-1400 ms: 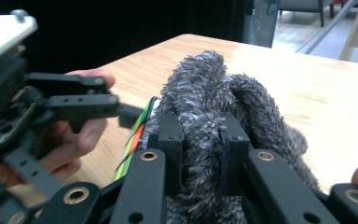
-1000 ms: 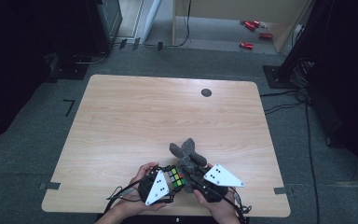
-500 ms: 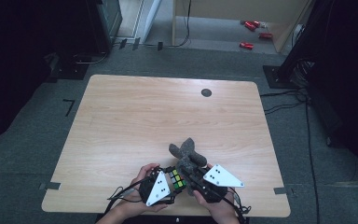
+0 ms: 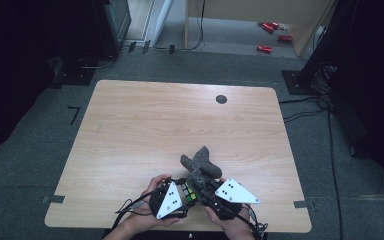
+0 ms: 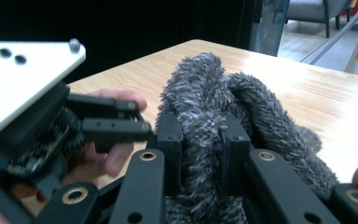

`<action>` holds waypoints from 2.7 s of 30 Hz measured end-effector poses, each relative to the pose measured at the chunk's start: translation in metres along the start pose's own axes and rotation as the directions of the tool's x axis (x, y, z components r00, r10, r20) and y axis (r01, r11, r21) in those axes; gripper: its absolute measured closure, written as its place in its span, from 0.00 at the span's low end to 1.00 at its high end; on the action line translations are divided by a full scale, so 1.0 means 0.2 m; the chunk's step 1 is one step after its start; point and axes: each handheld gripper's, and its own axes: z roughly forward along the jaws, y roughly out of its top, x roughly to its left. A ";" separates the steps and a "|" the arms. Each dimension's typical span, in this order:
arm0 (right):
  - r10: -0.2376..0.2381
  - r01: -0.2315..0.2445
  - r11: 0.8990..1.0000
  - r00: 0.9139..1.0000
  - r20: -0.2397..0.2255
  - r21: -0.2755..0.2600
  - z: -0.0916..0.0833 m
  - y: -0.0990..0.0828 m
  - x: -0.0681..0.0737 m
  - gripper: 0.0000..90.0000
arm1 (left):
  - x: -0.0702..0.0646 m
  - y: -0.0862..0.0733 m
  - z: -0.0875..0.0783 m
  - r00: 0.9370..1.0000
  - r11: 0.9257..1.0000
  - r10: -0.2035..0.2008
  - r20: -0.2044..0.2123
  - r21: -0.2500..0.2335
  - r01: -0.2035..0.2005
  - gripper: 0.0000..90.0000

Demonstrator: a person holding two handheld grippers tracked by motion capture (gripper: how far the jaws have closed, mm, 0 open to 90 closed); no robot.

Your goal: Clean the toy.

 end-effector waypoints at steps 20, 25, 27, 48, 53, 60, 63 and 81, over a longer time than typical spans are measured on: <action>0.039 -0.039 0.999 0.999 0.030 0.001 0.00 0.00 -0.03 0.84 | 0.01 0.00 0.00 1.000 1.000 -0.022 0.002 -0.009 0.022 0.39; 0.060 -0.060 0.998 0.997 0.039 0.006 0.01 -0.02 -0.07 0.84 | 0.05 -0.01 -0.02 0.999 0.999 -0.046 -0.009 -0.015 0.046 0.39; 0.043 -0.043 0.999 0.999 0.017 -0.001 0.00 -0.01 -0.05 0.84 | 0.05 -0.01 -0.01 0.999 0.999 -0.051 -0.009 -0.011 0.051 0.39; 0.094 -0.096 0.994 0.994 0.048 0.043 0.02 -0.09 -0.19 0.84 | 0.25 0.03 -0.21 0.972 0.949 -0.236 -0.002 -0.217 0.230 0.39; 0.108 -0.106 0.993 0.994 -0.032 0.060 0.06 -0.10 -0.16 0.84 | 0.25 0.02 -0.22 0.961 0.932 -0.271 0.053 -0.237 0.275 0.39; 0.119 -0.119 0.993 0.992 -0.043 0.004 0.02 -0.07 -0.16 0.84 | 0.21 0.03 -0.20 0.970 0.948 -0.229 0.076 -0.210 0.240 0.39; 0.117 -0.118 0.993 0.992 -0.054 -0.019 0.00 -0.06 -0.18 0.84 | 0.21 0.03 -0.20 0.968 0.944 -0.238 0.080 -0.214 0.250 0.39; 0.009 -0.014 0.999 0.992 -0.127 -0.043 -0.03 -0.04 -0.16 0.84 | 0.28 0.02 -0.24 0.952 0.926 -0.278 0.127 -0.229 0.301 0.39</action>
